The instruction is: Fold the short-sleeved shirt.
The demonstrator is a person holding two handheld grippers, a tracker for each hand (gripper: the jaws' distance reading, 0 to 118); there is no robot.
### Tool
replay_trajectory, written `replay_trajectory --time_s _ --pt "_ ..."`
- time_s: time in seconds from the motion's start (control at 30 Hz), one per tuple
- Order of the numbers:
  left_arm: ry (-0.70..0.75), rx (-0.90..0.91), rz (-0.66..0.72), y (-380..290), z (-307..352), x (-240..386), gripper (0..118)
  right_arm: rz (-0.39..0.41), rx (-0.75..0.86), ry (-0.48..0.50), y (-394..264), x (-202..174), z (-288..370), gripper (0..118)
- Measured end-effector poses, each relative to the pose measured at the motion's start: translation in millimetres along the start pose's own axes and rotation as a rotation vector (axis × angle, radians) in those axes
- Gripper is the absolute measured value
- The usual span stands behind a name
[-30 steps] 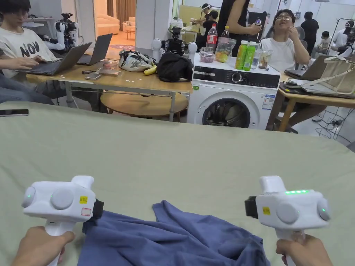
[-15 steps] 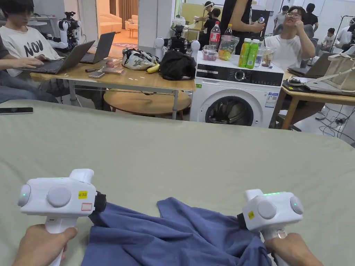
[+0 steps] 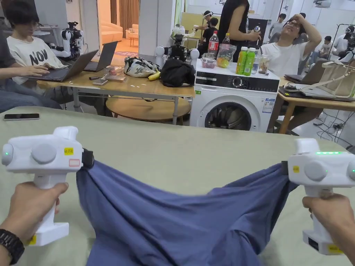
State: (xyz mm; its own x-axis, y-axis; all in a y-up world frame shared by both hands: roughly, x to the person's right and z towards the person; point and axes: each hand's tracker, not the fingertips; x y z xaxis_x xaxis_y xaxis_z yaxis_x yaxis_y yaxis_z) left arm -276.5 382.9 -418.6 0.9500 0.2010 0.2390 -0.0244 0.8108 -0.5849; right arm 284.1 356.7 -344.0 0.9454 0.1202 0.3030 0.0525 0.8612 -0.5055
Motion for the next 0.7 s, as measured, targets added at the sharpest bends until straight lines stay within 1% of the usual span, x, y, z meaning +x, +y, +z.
replay_trajectory --time_s 0.17,0.27,0.37,0.5,0.53,0.6,0.63,0.7 --pt "0.027 0.049 -0.013 47 23 -1 0 -0.050 0.071 -0.041 32 19 22 0" --pt "0.079 0.103 -0.060 72 34 5 0 -0.060 0.096 -0.055 50 21 37 0" --pt "0.061 0.121 -0.043 97 40 4 0 -0.084 0.133 -0.054 69 22 47 0" --pt "0.056 0.147 -0.019 128 41 0 0 -0.069 0.189 -0.077 98 19 56 0" --pt "0.054 0.151 -0.020 136 41 0 0 -0.076 0.211 -0.097 107 18 59 0" --pt "0.067 0.143 -0.047 153 42 4 0 -0.099 0.217 -0.088 127 22 60 0" --pt "0.074 0.151 -0.046 160 44 6 0 -0.103 0.222 -0.081 136 23 62 0" --pt "0.067 0.177 -0.047 181 51 8 0 -0.102 0.263 -0.099 157 21 67 0"
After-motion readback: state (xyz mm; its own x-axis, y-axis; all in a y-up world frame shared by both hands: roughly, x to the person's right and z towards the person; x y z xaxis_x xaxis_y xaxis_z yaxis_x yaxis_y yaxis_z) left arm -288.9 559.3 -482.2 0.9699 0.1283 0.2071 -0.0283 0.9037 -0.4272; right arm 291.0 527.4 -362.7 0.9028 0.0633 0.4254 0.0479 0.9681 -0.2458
